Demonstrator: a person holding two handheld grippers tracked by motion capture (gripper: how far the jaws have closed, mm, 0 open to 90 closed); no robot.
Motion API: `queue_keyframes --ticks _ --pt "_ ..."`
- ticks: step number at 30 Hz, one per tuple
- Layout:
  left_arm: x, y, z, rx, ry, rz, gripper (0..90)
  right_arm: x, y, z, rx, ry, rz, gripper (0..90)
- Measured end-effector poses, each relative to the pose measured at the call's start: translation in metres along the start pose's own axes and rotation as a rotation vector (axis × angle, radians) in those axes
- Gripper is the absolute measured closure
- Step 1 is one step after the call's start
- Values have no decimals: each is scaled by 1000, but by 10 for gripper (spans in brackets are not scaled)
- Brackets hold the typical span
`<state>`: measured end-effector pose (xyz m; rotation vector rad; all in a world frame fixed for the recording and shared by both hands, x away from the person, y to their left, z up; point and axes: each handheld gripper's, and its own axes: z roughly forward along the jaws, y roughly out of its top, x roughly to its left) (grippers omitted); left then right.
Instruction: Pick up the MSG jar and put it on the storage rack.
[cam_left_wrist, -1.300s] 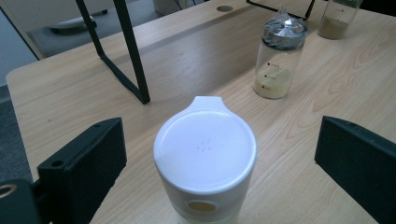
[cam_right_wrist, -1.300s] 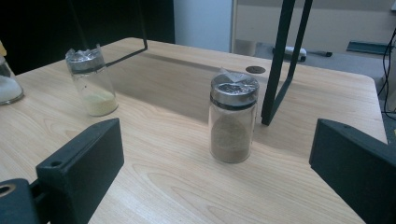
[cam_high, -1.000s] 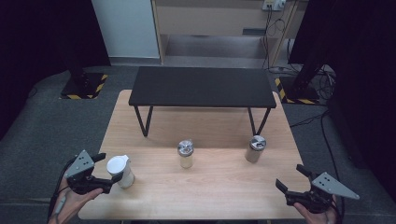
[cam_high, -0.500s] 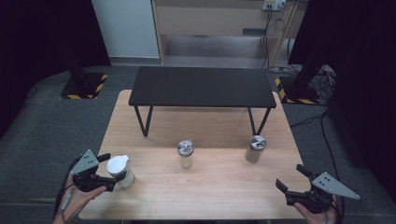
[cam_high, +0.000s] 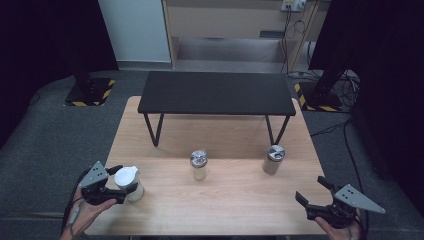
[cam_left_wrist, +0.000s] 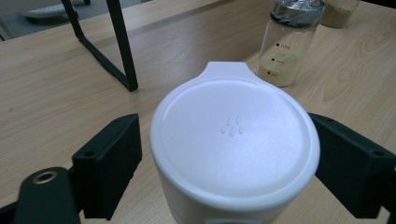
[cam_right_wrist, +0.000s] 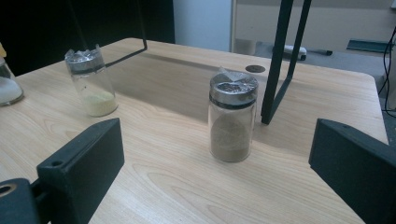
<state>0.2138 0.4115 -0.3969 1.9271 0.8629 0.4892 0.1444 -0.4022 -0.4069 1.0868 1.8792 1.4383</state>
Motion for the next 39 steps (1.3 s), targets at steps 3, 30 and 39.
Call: queue_keyframes --ticks 3,30,39 --pt "1 -4 0 -14 -4 -3 177 0 0 0 -1 0 0 38" --pt "0 -12 0 -57 -9 4 295 -1 0 1 2 3 1 40" --pt "0 -3 2 -42 -20 11 296 -1 0 1 3 3 2 40"
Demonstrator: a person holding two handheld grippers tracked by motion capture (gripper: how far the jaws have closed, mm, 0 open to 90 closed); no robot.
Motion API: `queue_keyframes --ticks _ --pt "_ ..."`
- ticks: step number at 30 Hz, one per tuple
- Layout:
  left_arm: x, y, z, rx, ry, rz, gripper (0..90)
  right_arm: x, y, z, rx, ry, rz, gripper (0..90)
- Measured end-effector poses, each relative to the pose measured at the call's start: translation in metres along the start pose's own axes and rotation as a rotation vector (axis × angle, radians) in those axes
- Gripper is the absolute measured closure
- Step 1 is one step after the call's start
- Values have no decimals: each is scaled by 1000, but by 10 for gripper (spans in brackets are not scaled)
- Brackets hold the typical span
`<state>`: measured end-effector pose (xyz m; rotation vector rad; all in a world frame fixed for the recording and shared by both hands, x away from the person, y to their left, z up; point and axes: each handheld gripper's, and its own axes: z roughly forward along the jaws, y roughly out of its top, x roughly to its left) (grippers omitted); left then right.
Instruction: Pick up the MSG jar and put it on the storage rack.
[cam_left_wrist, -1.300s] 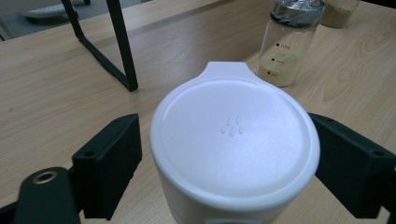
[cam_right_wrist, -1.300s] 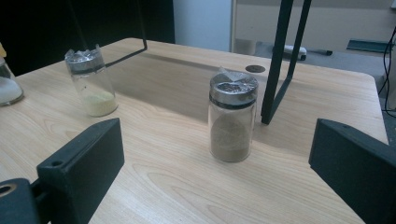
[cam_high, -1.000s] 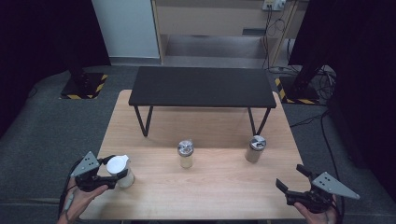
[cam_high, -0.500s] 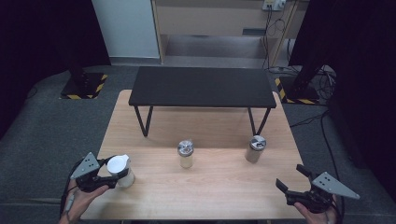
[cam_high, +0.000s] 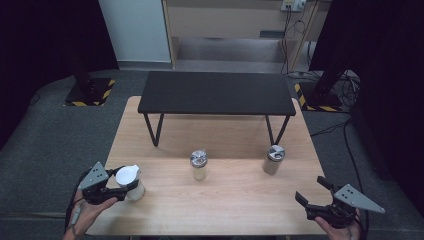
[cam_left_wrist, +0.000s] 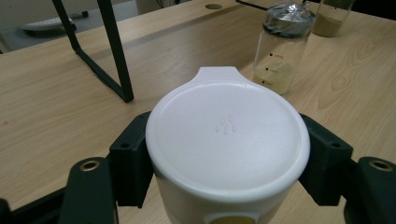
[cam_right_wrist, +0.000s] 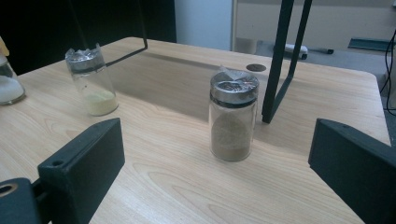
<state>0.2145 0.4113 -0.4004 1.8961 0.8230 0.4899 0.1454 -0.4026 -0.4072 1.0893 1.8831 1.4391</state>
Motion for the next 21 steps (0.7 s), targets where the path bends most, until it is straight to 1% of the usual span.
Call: queue_keyframes --ticks 6,14,15,16,21 --pt "0 9 1 -2 -15 11 296 0 0 0 0 1 0 41" --pt "3 28 3 -9 -45 31 296 0 0 0 0 2 0 40" --pt "3 32 4 -11 -55 34 296 0 0 0 0 2 1 40" --pt "3 32 4 -11 -55 34 296 0 0 0 0 2 1 40" --pt "5 45 7 -2 -81 37 296 -1 0 0 0 3 2 40"
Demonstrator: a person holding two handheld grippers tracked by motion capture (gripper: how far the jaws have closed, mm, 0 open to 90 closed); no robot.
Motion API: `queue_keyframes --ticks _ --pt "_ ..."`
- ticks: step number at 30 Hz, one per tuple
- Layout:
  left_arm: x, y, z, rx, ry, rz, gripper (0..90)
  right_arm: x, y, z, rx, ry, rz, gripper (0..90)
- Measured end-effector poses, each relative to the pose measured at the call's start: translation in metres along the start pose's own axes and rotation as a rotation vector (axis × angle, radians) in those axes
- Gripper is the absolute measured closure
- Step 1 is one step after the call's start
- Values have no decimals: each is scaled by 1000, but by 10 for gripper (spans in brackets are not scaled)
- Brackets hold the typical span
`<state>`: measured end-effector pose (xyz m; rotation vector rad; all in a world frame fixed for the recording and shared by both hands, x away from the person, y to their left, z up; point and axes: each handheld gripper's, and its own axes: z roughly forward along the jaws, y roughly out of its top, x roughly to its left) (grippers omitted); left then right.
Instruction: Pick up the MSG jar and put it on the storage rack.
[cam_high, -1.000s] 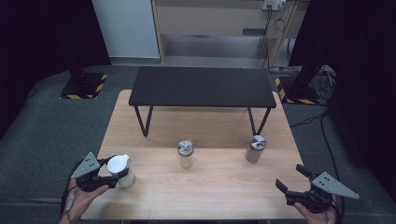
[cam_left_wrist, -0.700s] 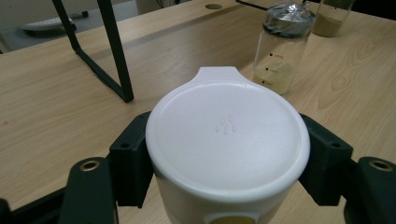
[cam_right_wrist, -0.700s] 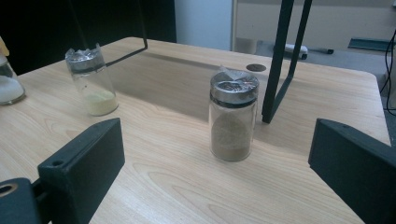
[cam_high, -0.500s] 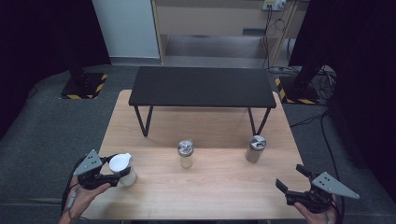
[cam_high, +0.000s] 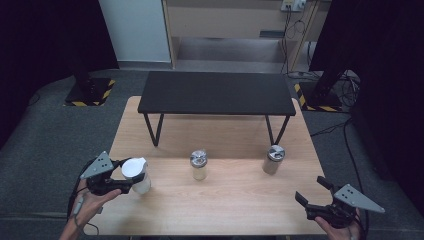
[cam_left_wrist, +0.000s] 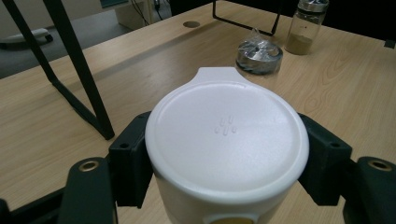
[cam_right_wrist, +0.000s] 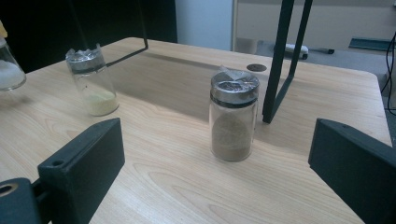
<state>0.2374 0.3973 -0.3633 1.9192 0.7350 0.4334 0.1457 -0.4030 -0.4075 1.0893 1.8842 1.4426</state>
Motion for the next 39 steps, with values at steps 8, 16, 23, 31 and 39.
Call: queue_keyframes --ticks 8,16,23,31,39 --pt "6 21 3 -15 -49 11 296 0 0 0 -1 0 3 41" --pt "11 40 5 -15 -73 26 296 -1 -1 0 -2 2 4 41" --pt "15 60 8 -19 -92 39 296 -1 -1 0 -2 2 7 42" --pt "21 87 13 -4 -109 54 296 -2 -1 1 -3 3 11 42" --pt "26 111 15 -11 -117 59 296 -3 -2 0 -4 5 14 42"
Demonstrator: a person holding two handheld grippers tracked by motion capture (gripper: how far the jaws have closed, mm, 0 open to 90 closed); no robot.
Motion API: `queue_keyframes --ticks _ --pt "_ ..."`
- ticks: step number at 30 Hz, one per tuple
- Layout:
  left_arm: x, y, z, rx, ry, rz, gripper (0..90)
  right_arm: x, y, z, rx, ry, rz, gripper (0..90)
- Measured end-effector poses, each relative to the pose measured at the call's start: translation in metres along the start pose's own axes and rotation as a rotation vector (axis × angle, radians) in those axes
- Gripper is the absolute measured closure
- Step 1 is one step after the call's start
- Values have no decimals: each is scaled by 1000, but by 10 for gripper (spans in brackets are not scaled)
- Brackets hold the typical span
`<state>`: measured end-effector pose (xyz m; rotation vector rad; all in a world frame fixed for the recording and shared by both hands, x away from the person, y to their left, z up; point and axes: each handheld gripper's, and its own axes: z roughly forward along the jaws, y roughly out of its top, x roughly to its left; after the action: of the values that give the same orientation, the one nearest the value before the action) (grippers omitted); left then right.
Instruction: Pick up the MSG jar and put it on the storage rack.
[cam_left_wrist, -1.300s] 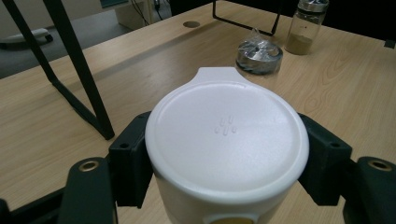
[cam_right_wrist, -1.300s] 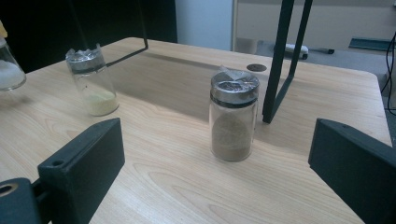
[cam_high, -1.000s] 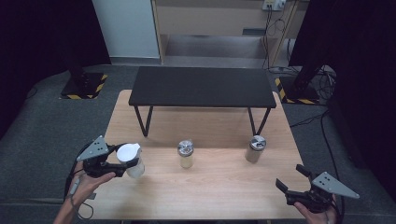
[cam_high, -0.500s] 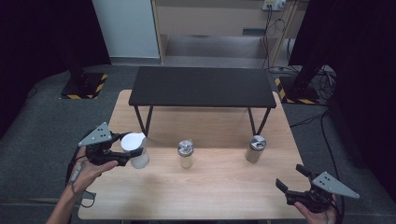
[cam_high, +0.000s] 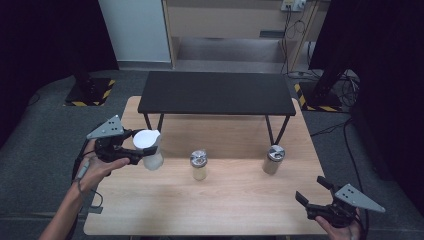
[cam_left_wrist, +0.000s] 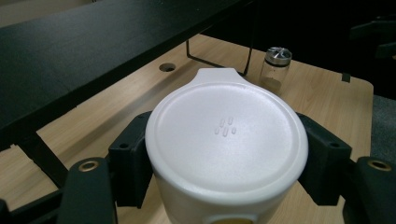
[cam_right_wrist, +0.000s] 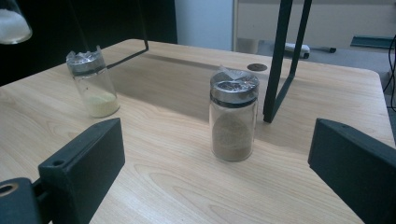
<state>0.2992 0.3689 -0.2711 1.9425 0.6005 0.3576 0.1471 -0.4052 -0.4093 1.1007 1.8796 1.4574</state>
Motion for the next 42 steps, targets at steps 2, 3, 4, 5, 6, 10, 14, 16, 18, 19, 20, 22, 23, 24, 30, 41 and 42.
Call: queue_keyframes --ticks 2,3,4,5,6,10,14,16,18,19,20,22,23,24,30,41,42 --pt "0 6 0 5 3 5 296 0 0 0 0 0 1 42" --pt "0 9 1 8 5 9 296 0 0 0 0 0 2 42" --pt "1 12 1 11 6 9 296 0 0 0 0 0 2 42" --pt "1 16 2 16 9 7 296 0 0 0 0 0 2 42" --pt "2 19 2 20 10 9 296 0 0 0 1 -1 2 43" --pt "5 30 4 23 8 12 296 0 0 0 0 0 3 43" --pt "8 40 5 15 8 18 296 0 0 0 0 1 3 43" --pt "8 46 6 12 14 22 296 -1 0 0 0 1 3 43" --pt "9 53 7 14 14 26 296 -1 0 0 0 1 4 42" --pt "9 56 7 15 15 27 296 -1 0 0 0 1 4 42" --pt "8 59 8 16 17 32 296 -1 0 0 -1 1 4 43" --pt "8 66 10 16 21 32 296 -1 0 0 -1 1 4 43" --pt "7 69 10 15 26 29 296 -1 0 0 -1 1 4 43" --pt "6 73 11 15 31 31 296 -1 0 0 -1 1 4 43" --pt "10 89 15 6 37 16 295 -2 -1 -1 -1 3 6 43" --pt "18 118 19 -23 63 0 295 -2 -1 -1 -1 7 10 43" --pt "18 118 19 -23 63 0 295 -2 -1 -1 -1 7 10 43"
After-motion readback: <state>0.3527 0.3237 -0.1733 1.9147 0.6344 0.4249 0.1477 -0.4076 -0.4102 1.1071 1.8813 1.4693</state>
